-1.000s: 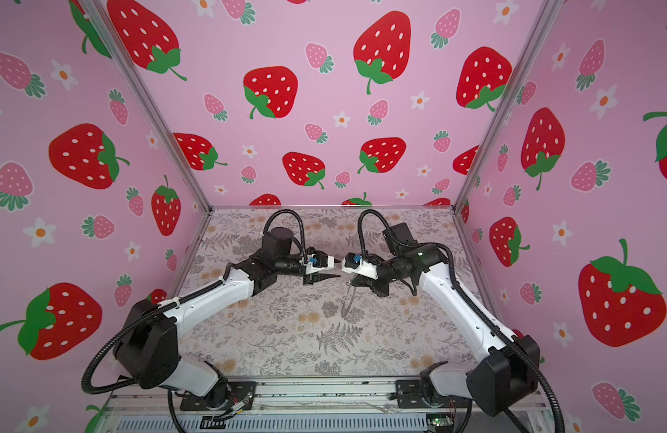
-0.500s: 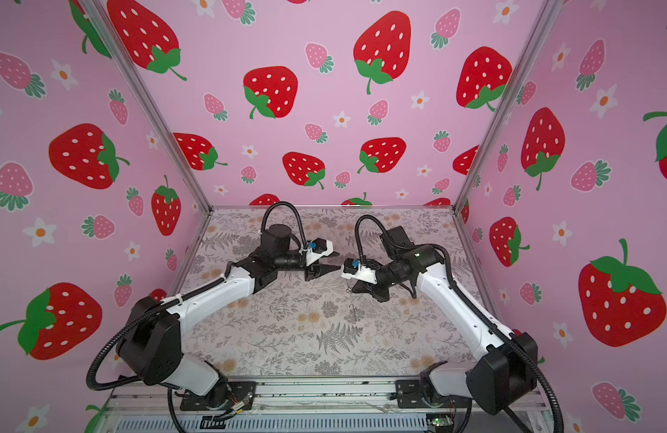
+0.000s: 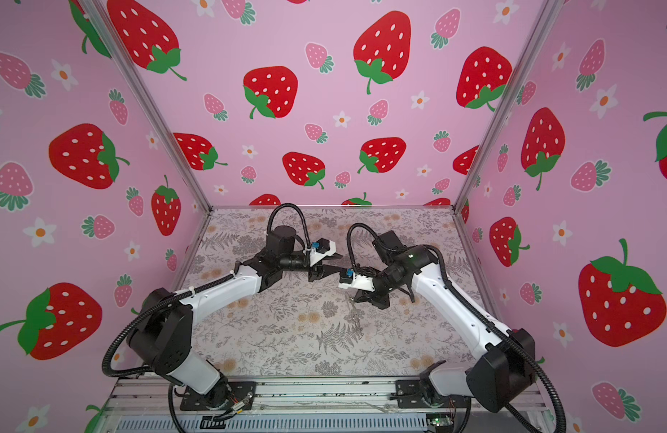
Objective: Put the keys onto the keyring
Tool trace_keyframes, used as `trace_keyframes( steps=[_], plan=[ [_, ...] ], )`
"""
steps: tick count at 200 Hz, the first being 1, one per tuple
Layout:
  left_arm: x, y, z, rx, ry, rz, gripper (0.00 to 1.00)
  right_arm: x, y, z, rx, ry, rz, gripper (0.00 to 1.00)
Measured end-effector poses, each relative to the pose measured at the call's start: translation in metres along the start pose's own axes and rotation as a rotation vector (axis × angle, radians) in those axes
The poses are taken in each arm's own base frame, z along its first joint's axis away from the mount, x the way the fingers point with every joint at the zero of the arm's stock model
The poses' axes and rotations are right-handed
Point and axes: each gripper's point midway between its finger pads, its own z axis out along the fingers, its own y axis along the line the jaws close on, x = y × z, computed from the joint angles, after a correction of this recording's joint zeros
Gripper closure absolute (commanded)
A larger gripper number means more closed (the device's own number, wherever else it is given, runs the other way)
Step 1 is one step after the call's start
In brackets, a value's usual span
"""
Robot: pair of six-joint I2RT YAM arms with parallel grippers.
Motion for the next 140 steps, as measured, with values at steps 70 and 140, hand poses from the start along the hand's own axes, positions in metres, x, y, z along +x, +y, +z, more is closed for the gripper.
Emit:
trace_keyframes(
  steps=[70, 140],
  plan=[
    [-0.004, -0.012, 0.004, 0.035, -0.015, -0.01, 0.55, 0.005, -0.002, 0.001, -0.002, 0.093, -0.023, 1.0],
    [0.007, -0.021, 0.017, 0.068, -0.025, -0.068, 0.56, 0.008, -0.007, 0.001, 0.052, 0.154, -0.078, 1.0]
  ],
)
